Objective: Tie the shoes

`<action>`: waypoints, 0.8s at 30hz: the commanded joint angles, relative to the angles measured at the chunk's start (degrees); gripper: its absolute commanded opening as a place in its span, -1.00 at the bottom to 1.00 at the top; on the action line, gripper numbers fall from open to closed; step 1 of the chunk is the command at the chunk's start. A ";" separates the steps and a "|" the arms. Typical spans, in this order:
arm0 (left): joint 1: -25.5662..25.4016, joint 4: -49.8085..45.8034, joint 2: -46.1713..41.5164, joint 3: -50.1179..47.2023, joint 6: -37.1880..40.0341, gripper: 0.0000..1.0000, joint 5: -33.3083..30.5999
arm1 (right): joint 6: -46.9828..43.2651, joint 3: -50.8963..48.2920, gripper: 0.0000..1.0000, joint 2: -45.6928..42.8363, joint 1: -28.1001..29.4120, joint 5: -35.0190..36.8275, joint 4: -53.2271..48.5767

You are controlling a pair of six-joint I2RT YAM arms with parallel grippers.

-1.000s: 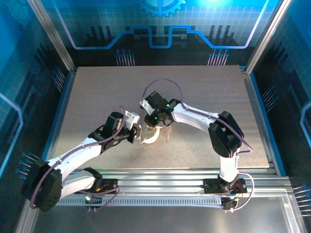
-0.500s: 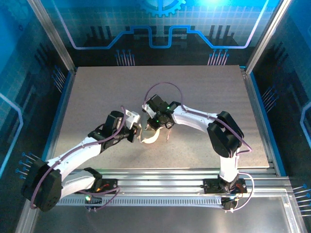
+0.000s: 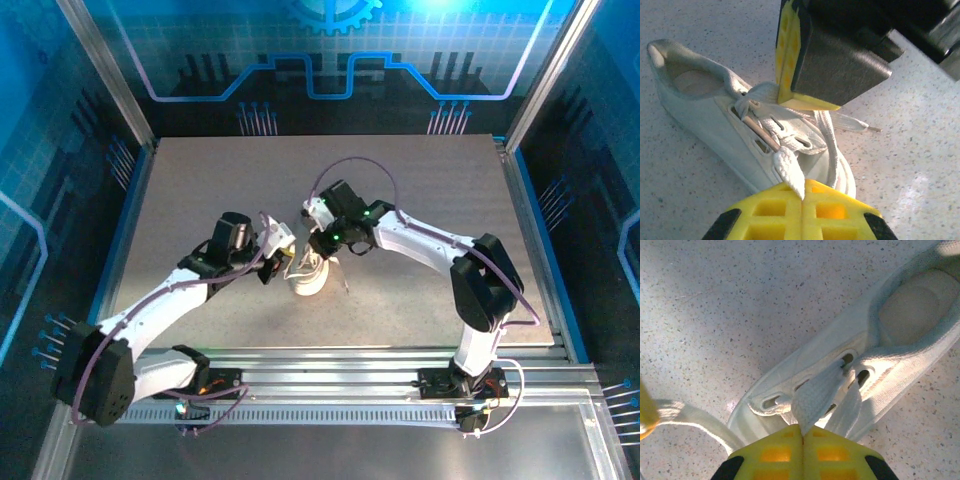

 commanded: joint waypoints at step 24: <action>0.54 0.77 21.72 10.85 20.65 -1.00 9.45 | 3.05 -2.74 -1.00 1.18 -4.46 -17.68 4.39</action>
